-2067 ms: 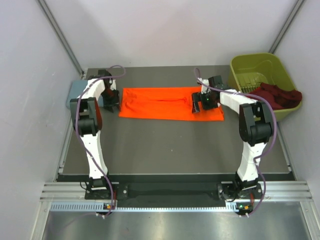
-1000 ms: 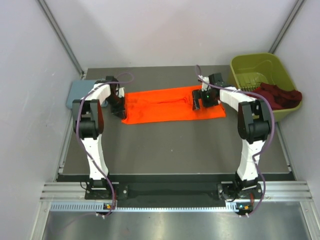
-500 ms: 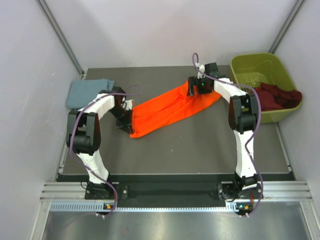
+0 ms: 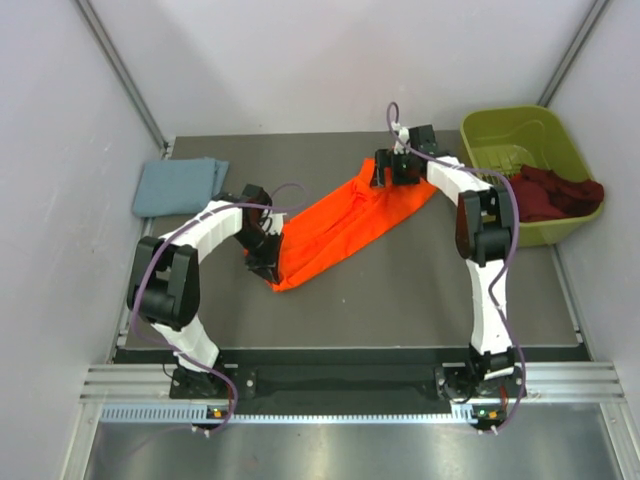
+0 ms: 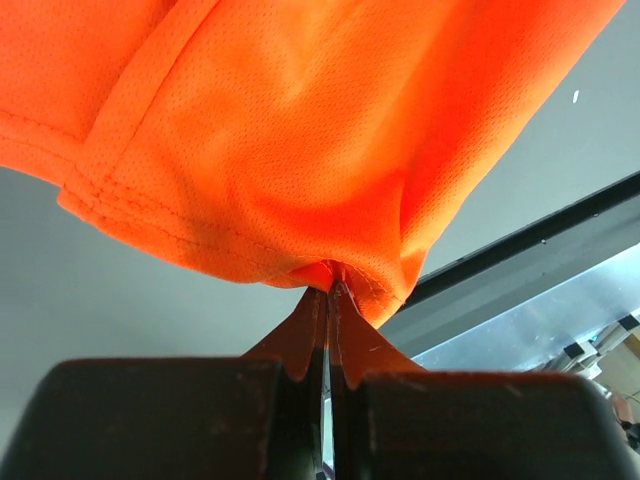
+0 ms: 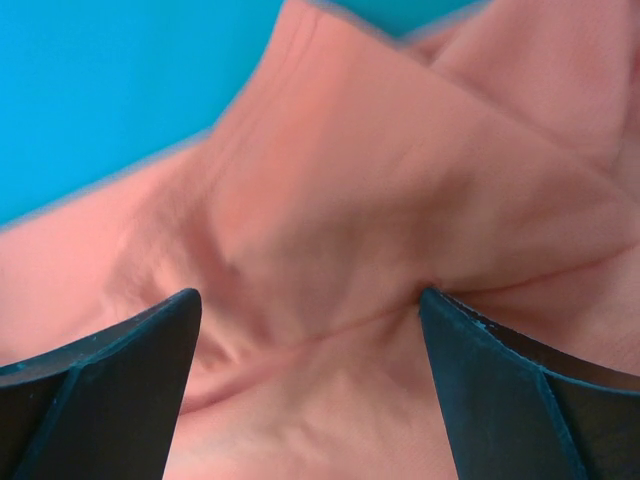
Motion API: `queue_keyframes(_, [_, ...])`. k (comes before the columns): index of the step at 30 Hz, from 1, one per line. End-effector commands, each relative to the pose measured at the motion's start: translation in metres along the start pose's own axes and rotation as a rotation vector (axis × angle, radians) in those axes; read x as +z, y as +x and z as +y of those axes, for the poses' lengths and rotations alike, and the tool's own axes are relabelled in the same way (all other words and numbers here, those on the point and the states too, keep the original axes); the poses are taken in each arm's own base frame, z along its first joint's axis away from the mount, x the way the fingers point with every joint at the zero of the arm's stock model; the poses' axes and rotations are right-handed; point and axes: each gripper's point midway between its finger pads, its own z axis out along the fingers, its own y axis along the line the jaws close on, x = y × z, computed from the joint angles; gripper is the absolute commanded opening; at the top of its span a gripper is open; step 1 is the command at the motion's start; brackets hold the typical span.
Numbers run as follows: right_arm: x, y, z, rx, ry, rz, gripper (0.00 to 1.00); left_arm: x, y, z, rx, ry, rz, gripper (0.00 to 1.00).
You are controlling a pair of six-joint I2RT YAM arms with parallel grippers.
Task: Fold and stack the t-shirts
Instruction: Fold the tshirt
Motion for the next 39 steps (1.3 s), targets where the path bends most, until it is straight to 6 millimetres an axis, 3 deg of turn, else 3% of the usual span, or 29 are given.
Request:
queue_keyframes(1, [-0.036,0.002,0.009,-0.026,0.007,0.005,0.91,-0.008,-0.003,-0.002,0.008,-0.007,-0.041,0.00])
queue_keyframes(2, [-0.048,-0.002,0.012,-0.034,0.012,-0.009,0.91,-0.007,-0.004,-0.001,0.006,-0.007,-0.040,0.00])
queue_keyframes(4, [-0.056,0.013,0.006,-0.031,0.034,0.017,0.91,-0.006,-0.007,-0.001,0.002,-0.009,-0.046,0.00])
queue_keyframes(5, [-0.067,0.008,0.008,-0.043,0.042,0.002,0.91,-0.006,-0.008,-0.001,-0.006,-0.007,-0.048,0.00])
queue_keyframes(6, [-0.070,0.019,0.005,-0.039,0.052,0.026,0.91,-0.005,-0.009,-0.001,-0.009,-0.007,-0.048,0.00])
queue_keyframes(8, [-0.085,0.019,0.007,-0.052,0.062,0.022,0.91,-0.005,-0.013,-0.003,-0.017,-0.003,-0.055,0.00])
queue_keyframes(12, [-0.106,0.039,0.007,-0.047,0.082,0.052,0.91,-0.006,-0.019,-0.005,-0.016,0.010,-0.060,0.00])
queue_keyframes(14, [-0.118,0.037,0.001,-0.074,0.101,0.036,0.92,-0.007,-0.017,-0.010,-0.005,0.036,-0.055,0.00])
queue_keyframes(20, [-0.121,0.036,-0.028,-0.058,0.164,0.014,0.93,-0.014,-0.003,-0.023,0.015,0.108,-0.035,0.00])
queue_keyframes(23, [-0.122,0.022,-0.039,-0.067,0.183,0.002,0.93,-0.015,0.005,-0.021,0.032,0.098,-0.040,0.00])
queue_keyframes(24, [-0.127,0.009,-0.045,-0.071,0.202,-0.023,0.93,-0.015,0.007,-0.019,0.032,0.089,-0.044,0.00])
queue_keyframes(28, [-0.132,-0.003,-0.071,-0.065,0.263,-0.042,0.93,-0.017,0.014,-0.016,0.022,0.065,-0.062,0.00])
queue_keyframes(32, [-0.122,0.007,-0.087,-0.047,0.279,-0.019,0.92,-0.018,0.014,-0.015,0.020,0.062,-0.059,0.00])
queue_keyframes(39, [-0.106,0.031,-0.090,-0.056,0.267,0.051,0.85,-0.020,0.003,-0.015,0.030,0.052,-0.066,0.00])
